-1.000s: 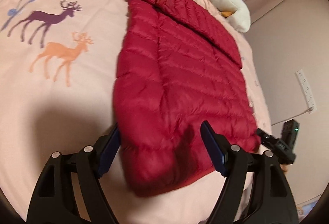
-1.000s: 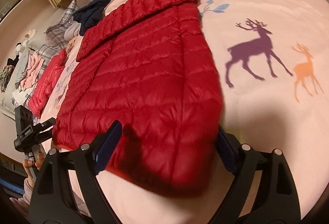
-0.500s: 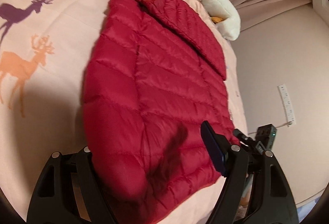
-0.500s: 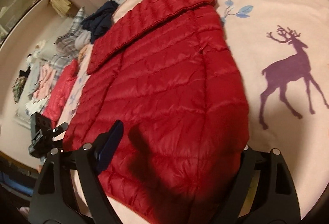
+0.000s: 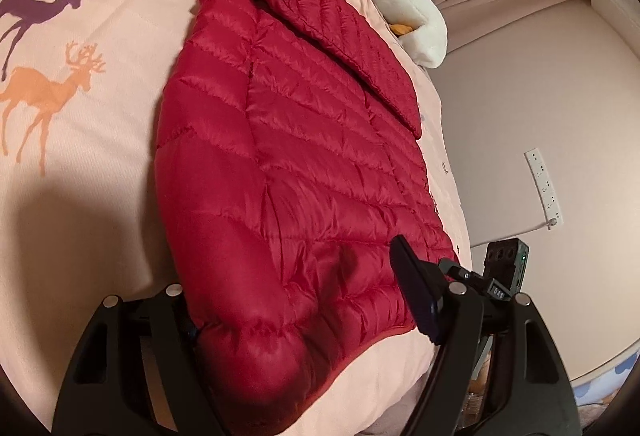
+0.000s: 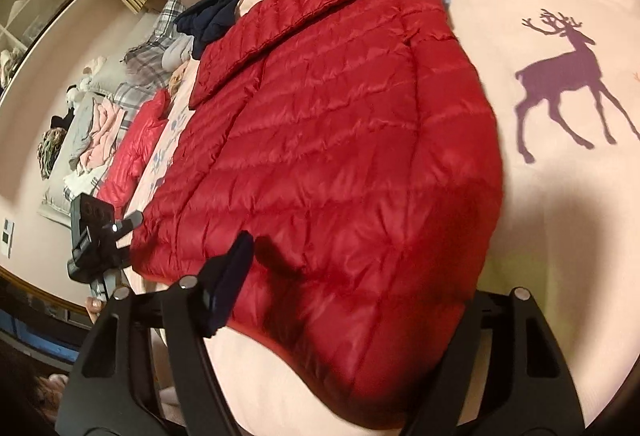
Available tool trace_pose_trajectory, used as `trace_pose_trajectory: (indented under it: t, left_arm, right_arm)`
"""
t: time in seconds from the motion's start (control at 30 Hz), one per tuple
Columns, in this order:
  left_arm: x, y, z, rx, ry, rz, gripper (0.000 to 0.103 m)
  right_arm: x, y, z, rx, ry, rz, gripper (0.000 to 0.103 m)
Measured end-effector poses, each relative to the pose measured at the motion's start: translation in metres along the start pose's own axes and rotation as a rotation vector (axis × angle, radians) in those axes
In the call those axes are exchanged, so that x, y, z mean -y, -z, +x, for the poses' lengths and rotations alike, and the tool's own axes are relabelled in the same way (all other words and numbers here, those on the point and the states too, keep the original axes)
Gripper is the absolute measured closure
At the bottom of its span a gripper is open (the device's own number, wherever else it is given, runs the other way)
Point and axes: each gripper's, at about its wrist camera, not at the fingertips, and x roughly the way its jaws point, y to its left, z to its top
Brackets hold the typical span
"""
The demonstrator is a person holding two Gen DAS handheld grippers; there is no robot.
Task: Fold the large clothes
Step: 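Grasp the jacket hem with the right tool while the left tool grasps it too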
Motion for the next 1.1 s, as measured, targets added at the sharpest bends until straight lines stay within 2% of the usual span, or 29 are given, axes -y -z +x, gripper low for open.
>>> trace_pose_trajectory:
  t: [0.07, 0.13, 0.2, 0.53, 0.7, 0.93, 1.1]
  left_arm:
    - [0.0, -0.002, 0.003, -0.003, -0.024, 0.005, 0.034]
    - [0.001, -0.004, 0.006, -0.005, -0.031, 0.016, 0.047]
    - [0.001, -0.005, 0.008, -0.013, -0.037, 0.021, 0.054]
    - [-0.003, -0.007, -0.001, 0.027, -0.026, -0.002, 0.083]
    - [0.009, -0.008, -0.004, 0.045, -0.076, 0.038, 0.086]
    - [0.033, -0.007, -0.008, 0.082, -0.151, 0.115, 0.086]
    - [0.035, -0.008, -0.01, 0.091, -0.158, 0.119, 0.087]
  right_arm:
    - [-0.003, -0.006, 0.007, -0.001, 0.006, 0.001, 0.044]
    - [-0.004, -0.01, 0.012, -0.002, 0.014, -0.001, 0.05]
    - [-0.004, -0.013, 0.015, 0.0, 0.024, 0.006, 0.054]
    - [-0.013, -0.008, 0.011, 0.048, 0.068, -0.021, 0.076]
    - [-0.019, -0.003, 0.007, 0.092, 0.08, -0.034, 0.082]
    - [-0.017, 0.005, -0.001, 0.128, 0.041, -0.046, 0.087]
    - [-0.02, 0.006, -0.005, 0.13, 0.029, -0.071, 0.089]
